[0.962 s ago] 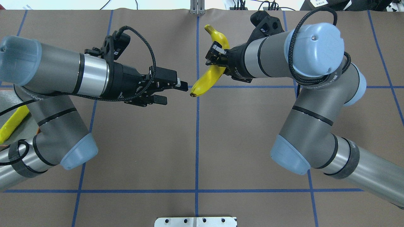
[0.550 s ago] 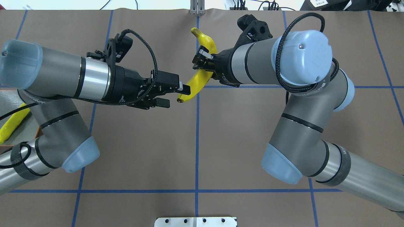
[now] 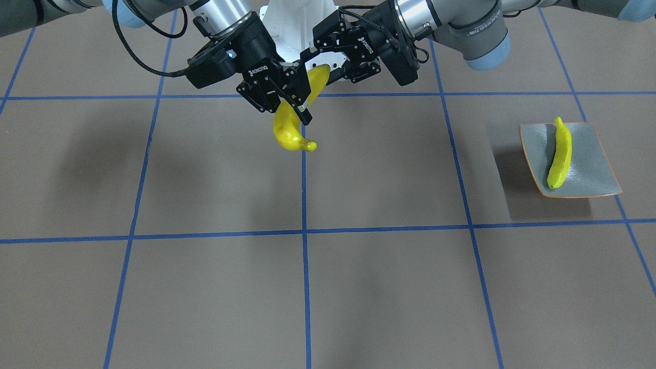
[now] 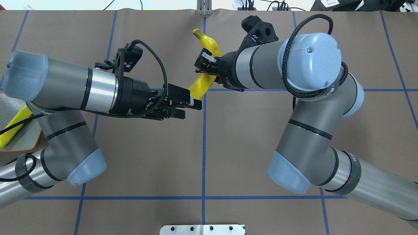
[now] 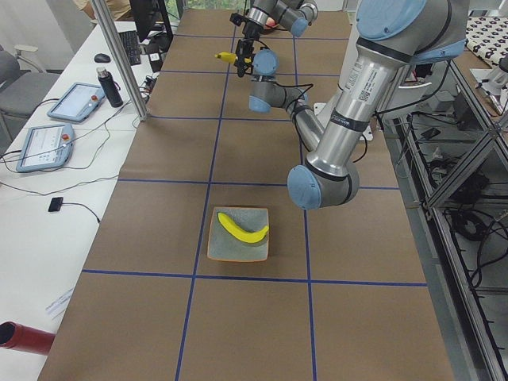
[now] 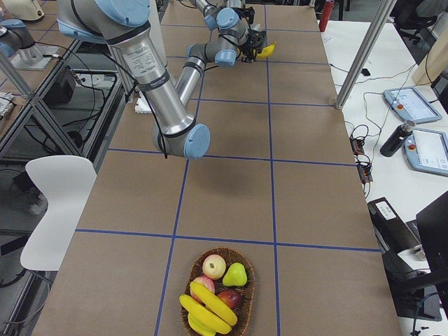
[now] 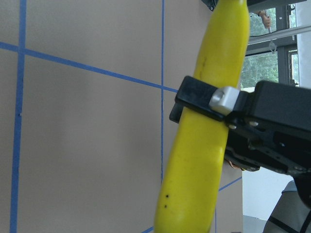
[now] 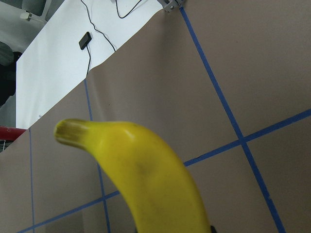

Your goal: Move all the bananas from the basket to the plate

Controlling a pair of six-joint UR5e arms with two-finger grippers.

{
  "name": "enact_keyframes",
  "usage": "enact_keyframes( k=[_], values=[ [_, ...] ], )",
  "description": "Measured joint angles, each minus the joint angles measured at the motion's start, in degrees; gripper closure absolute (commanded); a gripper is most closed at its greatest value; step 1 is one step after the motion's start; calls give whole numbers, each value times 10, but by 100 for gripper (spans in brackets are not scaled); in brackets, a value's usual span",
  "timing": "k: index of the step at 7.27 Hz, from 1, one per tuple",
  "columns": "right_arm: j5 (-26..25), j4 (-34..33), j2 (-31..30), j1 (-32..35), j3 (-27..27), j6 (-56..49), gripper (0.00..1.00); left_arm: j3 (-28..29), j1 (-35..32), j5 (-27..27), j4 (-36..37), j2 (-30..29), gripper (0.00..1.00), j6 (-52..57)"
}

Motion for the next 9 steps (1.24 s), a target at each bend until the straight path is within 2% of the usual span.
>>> enact_keyframes(
  k=[2,4,7,8,9],
  values=[
    [0,0,0,-3,1,0,100,0,1,0,-9,-2,23,0],
    [1,0,-1,-7,3,-4,100,0,1,0,-10,-3,47,0],
    [3,0,-8,-10,19,-7,100,2,2,0,-11,-4,46,0],
    [4,0,-9,-12,22,-6,100,2,2,0,-11,-4,42,0],
    [3,0,-11,-15,24,-6,100,3,2,0,-11,-4,42,0]
  ],
)
